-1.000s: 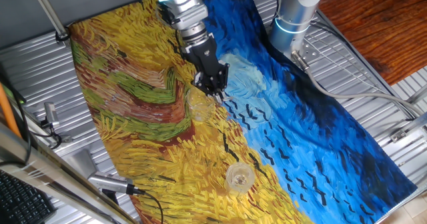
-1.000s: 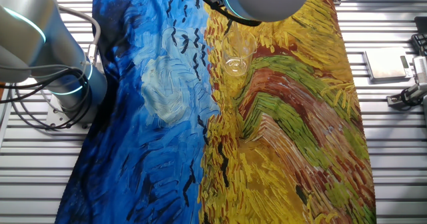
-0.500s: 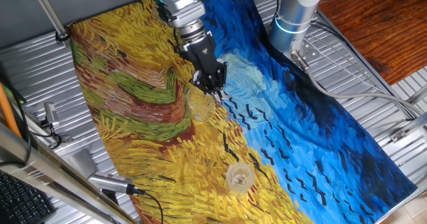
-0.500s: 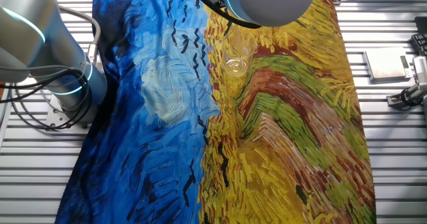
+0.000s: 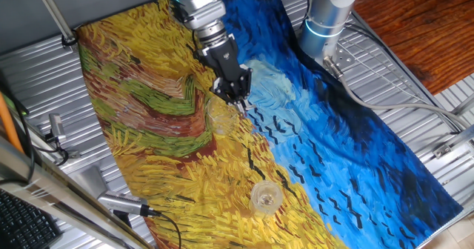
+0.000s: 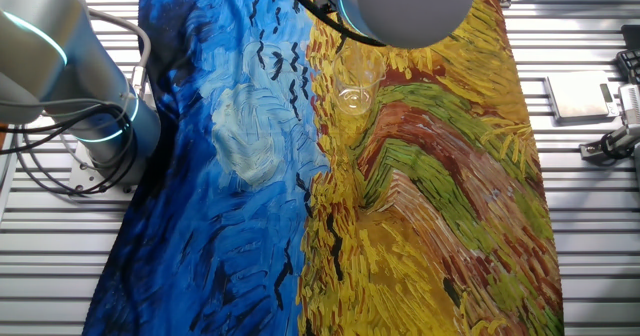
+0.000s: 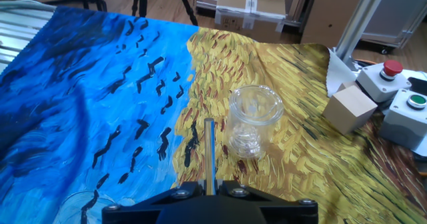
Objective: Stir the beaker with a glass rod
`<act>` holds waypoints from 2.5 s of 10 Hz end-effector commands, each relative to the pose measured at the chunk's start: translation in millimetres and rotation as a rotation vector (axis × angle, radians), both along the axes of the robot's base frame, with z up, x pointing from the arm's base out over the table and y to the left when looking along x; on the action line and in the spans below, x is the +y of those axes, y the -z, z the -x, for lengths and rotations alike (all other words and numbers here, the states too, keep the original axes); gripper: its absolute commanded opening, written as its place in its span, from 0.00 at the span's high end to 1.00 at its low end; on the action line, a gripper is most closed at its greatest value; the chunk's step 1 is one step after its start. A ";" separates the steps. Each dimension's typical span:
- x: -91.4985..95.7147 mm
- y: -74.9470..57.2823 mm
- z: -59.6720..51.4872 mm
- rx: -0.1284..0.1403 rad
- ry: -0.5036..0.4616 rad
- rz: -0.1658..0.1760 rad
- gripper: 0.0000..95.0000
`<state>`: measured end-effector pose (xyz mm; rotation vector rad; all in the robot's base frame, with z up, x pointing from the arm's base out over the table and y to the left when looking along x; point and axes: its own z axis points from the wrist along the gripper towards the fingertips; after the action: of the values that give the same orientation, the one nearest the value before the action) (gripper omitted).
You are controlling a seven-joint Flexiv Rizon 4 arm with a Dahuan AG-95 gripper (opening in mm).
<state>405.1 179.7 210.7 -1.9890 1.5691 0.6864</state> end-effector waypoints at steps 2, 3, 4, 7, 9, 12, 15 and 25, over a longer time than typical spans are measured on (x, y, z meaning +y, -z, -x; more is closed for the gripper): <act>-2.3 -2.0 -0.4 0.010 0.012 -0.015 1.00; -3.5 -3.2 -0.8 0.014 0.015 -0.017 1.00; -4.2 -4.2 -1.4 0.017 0.018 -0.022 1.00; -4.4 -8.0 -5.6 0.027 0.027 -0.029 1.00; -3.3 -10.5 -9.1 0.032 0.033 -0.029 1.00; -2.2 -13.1 -12.9 0.037 0.039 -0.029 1.00; -3.1 -15.8 -15.0 0.043 0.048 -0.037 1.00; -12.8 -21.7 -13.1 0.076 0.075 -0.090 1.00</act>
<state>417.2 166.7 232.6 -1.8509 1.6176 0.7933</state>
